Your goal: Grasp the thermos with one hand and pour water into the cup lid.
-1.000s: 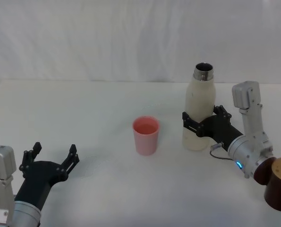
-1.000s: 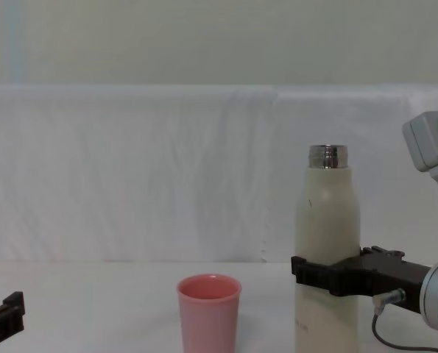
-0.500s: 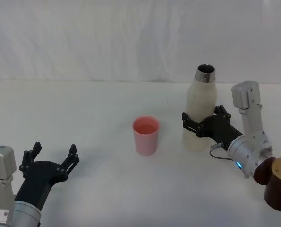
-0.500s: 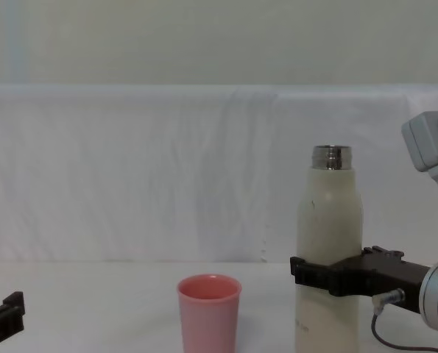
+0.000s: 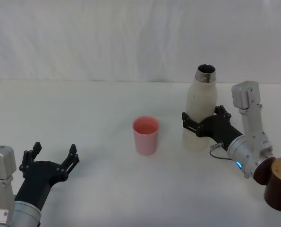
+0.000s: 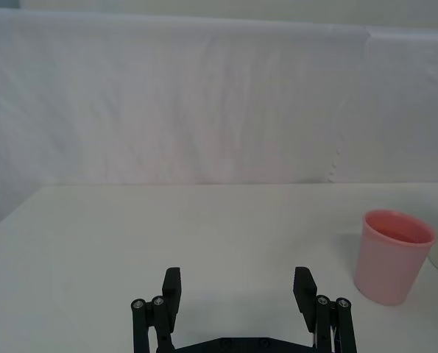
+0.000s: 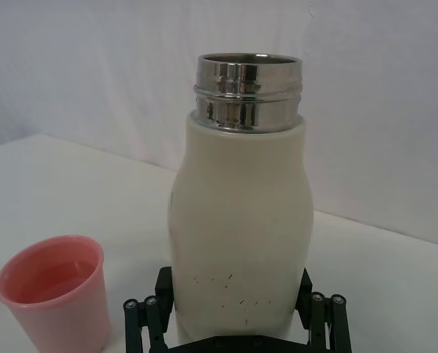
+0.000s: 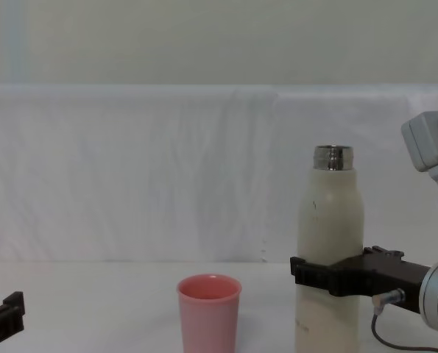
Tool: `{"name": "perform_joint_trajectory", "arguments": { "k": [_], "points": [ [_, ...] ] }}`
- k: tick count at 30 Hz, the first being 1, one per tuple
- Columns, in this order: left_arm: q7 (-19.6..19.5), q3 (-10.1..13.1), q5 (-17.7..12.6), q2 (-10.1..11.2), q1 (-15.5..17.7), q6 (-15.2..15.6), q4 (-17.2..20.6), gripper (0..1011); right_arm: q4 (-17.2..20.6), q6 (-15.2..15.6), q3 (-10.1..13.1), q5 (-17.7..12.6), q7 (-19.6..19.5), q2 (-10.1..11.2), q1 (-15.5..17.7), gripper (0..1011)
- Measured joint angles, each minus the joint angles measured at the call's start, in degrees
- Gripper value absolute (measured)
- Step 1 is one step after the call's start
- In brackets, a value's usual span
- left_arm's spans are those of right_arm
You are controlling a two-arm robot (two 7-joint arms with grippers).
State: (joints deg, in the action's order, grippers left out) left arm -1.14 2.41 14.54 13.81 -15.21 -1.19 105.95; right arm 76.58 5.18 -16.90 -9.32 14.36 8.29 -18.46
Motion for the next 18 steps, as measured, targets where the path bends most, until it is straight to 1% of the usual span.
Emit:
{"name": "perform_joint_trajectory", "arguments": {
  "k": [18],
  "points": [
    [0.0, 0.0, 0.0, 0.0, 0.0, 0.0, 0.0, 1001, 0.0, -0.1, 0.0, 0.0, 0.0, 0.0, 0.1, 1001]
  ]
}}
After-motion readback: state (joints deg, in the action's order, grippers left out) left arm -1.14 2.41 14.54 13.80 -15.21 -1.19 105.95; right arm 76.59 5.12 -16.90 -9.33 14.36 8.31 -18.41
